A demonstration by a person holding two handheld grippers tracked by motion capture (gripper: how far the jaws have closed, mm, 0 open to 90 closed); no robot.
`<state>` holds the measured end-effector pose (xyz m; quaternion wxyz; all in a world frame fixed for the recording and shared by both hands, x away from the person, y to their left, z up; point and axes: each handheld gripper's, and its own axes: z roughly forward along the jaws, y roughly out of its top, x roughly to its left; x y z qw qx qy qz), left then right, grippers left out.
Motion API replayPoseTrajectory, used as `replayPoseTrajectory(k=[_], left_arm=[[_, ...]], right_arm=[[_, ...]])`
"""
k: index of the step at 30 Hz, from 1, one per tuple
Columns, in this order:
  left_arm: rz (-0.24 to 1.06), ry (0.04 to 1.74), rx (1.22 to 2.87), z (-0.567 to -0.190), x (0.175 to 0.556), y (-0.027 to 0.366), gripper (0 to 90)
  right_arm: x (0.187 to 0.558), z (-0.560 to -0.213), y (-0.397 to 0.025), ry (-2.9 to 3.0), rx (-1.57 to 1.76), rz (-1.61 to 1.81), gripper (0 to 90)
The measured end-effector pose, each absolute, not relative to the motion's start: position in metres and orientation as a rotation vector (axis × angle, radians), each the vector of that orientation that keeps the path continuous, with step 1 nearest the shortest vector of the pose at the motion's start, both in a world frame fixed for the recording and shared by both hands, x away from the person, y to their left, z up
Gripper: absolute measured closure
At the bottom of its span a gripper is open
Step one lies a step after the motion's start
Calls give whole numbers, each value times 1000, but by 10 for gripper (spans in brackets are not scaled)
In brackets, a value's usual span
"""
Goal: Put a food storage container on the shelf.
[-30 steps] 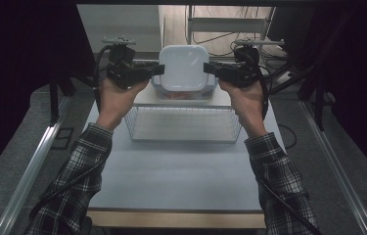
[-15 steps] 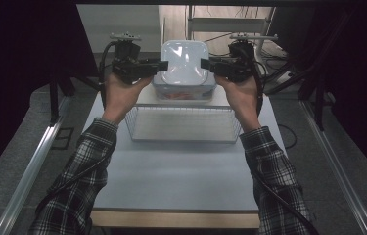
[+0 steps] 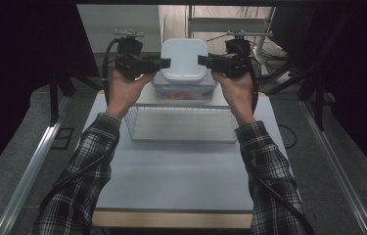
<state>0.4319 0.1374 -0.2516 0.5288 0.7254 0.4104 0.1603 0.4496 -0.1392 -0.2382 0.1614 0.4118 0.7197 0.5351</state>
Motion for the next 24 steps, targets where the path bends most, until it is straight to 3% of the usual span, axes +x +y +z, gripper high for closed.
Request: replayPoseTrajectory(k=[13,24], left_arm=[[414,1019,1732,-252,443,136,447],[406,991,1753,-246,439,139,348]], right_arm=[[460,-243,-135,2002,1180,1453,498],[462,-242,-142,2013,1196,1481,383]])
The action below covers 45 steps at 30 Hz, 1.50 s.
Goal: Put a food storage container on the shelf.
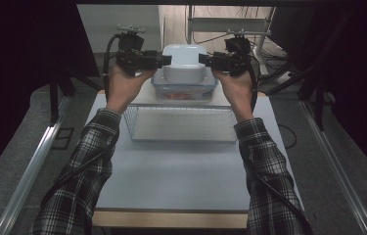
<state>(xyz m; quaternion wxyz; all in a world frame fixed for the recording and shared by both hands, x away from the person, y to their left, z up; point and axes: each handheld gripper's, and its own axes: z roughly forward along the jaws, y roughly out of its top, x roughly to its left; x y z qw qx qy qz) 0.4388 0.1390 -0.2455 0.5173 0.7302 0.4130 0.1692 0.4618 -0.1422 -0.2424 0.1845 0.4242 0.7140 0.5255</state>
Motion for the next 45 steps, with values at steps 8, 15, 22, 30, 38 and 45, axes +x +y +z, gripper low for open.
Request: replayPoseTrajectory(k=[8,15,22,30,38,45], left_arm=[[384,913,1802,-252,425,143,198],[390,856,1843,-263,410,142,109],[416,790,1854,-273,391,141,69],[449,755,1858,-290,377,146,44],[432,772,1854,-309,370,155,42],[431,772,1867,-320,364,156,39]], right_arm=[[453,-246,-152,2088,1133,1554,274],[441,-253,-152,2139,1060,1556,197],[428,-258,-156,2160,999,1579,138],[414,-268,-158,2190,952,1587,102],[403,-280,-156,2214,907,1577,64],[395,-292,-154,2241,877,1543,42]])
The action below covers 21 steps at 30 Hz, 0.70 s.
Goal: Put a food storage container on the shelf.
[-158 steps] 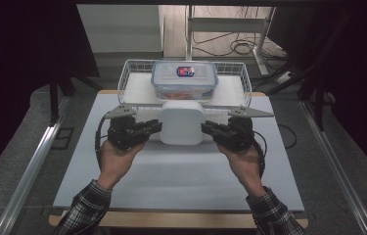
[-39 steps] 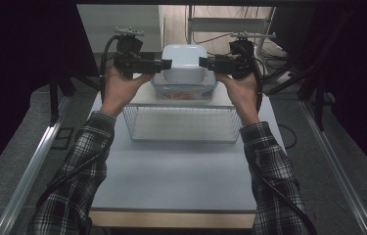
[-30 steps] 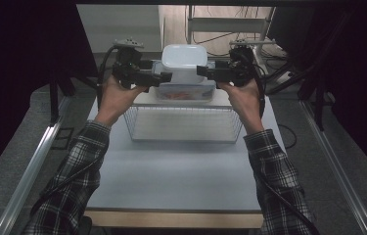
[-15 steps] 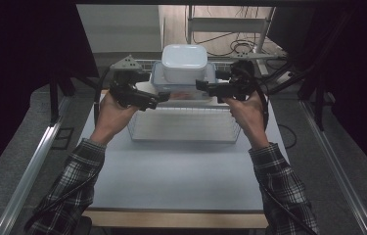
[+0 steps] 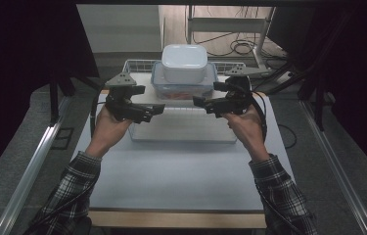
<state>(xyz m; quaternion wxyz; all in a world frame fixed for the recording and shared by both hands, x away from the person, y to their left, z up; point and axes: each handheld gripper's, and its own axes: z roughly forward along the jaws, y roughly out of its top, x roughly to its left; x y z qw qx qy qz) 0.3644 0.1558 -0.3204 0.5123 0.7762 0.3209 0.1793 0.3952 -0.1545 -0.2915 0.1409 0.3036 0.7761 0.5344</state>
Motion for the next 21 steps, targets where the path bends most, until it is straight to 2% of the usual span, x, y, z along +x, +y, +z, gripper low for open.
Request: replayPoseTrajectory(k=[21], left_arm=[[400,776,1916,-353,348,158,26]], right_arm=[[375,-319,-161,2290,830,1504,18]])
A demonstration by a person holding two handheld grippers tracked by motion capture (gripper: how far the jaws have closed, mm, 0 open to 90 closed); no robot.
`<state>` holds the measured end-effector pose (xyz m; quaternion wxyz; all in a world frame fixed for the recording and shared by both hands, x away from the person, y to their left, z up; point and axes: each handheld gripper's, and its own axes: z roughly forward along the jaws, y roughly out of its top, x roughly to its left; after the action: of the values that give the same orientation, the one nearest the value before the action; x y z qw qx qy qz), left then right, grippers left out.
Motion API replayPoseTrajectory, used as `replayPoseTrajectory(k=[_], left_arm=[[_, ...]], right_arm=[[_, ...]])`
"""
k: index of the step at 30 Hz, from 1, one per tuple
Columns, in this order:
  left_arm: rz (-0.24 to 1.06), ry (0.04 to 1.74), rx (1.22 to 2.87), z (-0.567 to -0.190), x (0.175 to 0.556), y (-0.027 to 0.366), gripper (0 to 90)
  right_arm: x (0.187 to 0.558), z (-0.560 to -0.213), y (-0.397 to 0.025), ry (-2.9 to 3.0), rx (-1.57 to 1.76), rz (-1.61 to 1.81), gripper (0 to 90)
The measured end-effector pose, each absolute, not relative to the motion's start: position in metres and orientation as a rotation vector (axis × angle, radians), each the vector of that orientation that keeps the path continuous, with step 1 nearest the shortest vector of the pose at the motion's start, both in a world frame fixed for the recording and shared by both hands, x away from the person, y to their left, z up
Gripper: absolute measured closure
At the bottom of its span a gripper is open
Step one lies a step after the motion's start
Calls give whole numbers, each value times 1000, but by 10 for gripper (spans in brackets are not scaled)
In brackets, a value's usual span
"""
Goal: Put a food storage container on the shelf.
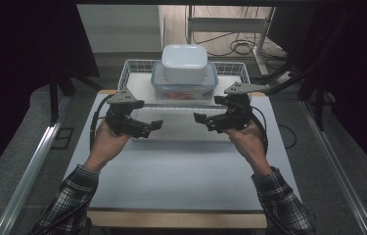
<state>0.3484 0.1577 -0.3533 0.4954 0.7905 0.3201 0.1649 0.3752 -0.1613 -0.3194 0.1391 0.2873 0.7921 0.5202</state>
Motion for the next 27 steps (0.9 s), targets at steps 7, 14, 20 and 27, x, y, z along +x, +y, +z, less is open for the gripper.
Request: replayPoseTrajectory(k=[7,14,20,27], left_arm=[[390,772,1928,-365,341,157,20],[379,769,1920,-376,332,158,17],[383,774,1927,-388,325,158,17],[387,775,1948,-401,318,156,17]], right_arm=[[368,-329,-163,2302,828,1488,19],[361,-339,-165,2318,828,1468,21],[355,-350,-167,2328,826,1458,22],[350,-368,-170,2339,837,1450,24]])
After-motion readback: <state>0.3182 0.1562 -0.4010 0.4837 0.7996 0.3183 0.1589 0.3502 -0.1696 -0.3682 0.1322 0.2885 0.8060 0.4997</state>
